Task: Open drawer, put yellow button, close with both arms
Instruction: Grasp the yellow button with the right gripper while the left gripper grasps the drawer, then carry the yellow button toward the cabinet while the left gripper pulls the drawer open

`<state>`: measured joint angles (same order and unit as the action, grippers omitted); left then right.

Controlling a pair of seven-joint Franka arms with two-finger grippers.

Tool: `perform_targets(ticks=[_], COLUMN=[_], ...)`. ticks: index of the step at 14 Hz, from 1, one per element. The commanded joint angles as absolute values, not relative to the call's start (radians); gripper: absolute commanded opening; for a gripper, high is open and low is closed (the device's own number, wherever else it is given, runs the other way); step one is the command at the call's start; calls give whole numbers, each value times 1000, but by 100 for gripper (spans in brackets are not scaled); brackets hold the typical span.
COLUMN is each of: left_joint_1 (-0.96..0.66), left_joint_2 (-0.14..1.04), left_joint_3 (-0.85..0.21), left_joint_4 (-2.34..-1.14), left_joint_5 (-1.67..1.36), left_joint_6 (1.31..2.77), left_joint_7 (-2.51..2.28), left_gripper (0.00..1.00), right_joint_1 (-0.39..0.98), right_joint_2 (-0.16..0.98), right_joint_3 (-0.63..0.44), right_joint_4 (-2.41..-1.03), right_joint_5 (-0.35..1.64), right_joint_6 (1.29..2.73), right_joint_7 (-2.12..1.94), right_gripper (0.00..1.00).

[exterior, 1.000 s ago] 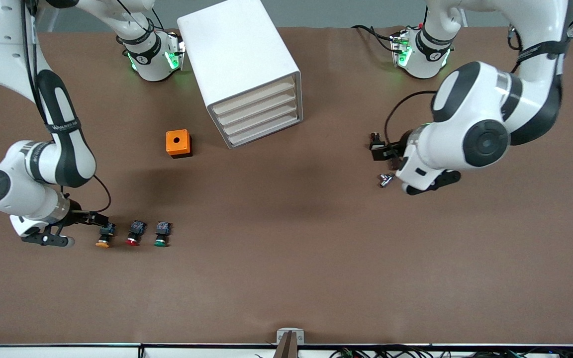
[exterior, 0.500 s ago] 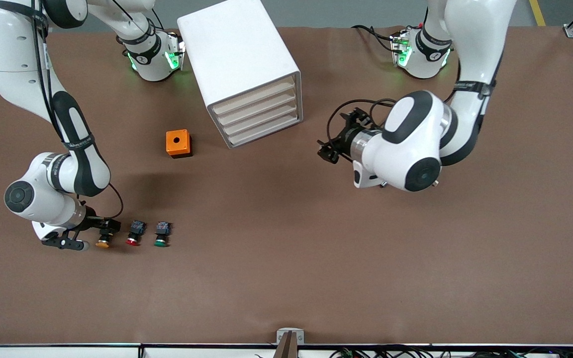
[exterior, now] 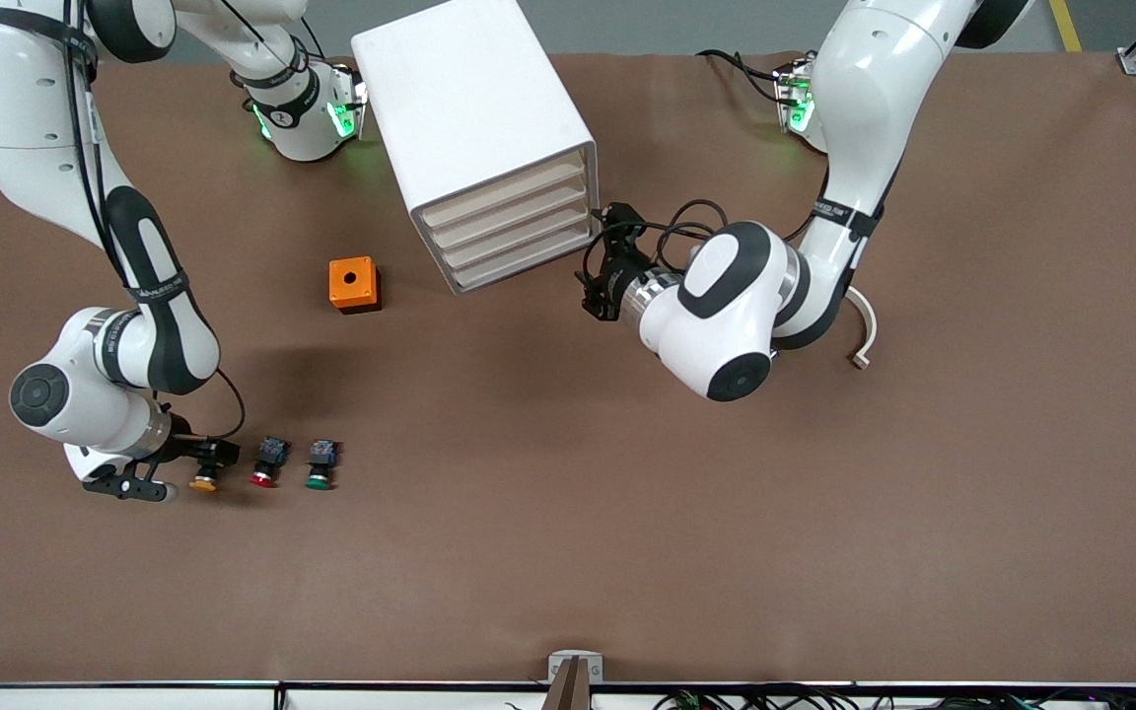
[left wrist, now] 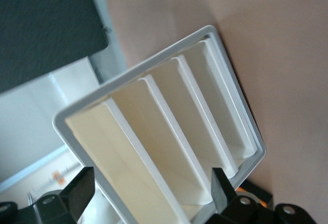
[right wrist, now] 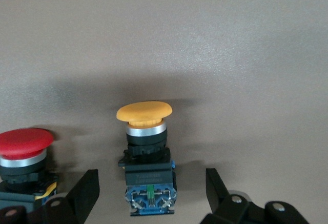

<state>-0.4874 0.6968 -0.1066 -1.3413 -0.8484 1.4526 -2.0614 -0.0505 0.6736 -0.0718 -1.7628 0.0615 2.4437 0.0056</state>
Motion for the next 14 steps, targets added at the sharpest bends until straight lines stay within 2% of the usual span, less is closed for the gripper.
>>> perform_targets(ticks=[1, 2, 3, 4, 6, 7, 9, 11, 14], left_joint_1=[-483, -483, -483, -485, -485, -485, -485, -497, -523], left_joint_2=[756, 767, 781, 791, 798, 808, 839, 851, 853], left_joint_3=[-113, -118, -118, -120, -139, -149, -160, -163, -164], left_joint_4=[-1304, -1304, -1305, -1308, -1312, -1313, -1316, -1322, -1330], left_joint_5=[-906, -925, -952, -980, -1017, -1029, -1049, -1072, -1083], left_joint_6=[1425, 1411, 1399, 1382, 1358, 1355, 1350, 1344, 1333], left_joint_7=[-2218, -2241, -2272, -2302, -2321, -2324, -2353, -2356, -2356], left_gripper=[100, 100, 100, 99, 86, 82, 71, 66, 62], right_joint_1=[-58, -58, -57, -57, -55, -52, -52, -52, -48], right_joint_2=[698, 701, 701, 700, 693, 690, 683, 641, 531], right_joint_3=[-63, -63, -63, -63, -63, -63, -61, -61, -60], right_joint_4=[-1738, -1738, -1738, -1738, -1735, -1735, -1701, -1642, -1638], right_joint_5=[78, 78, 78, 78, 75, 77, 75, 77, 78], right_joint_6=[2439, 2439, 2438, 2431, 2425, 2422, 2349, 2181, 2041], right_joint_7=[8, 6, 0, -3, -9, -9, -9, 5, 66], right_gripper=[90, 88, 76, 61, 13, 1, 0, 0, 0])
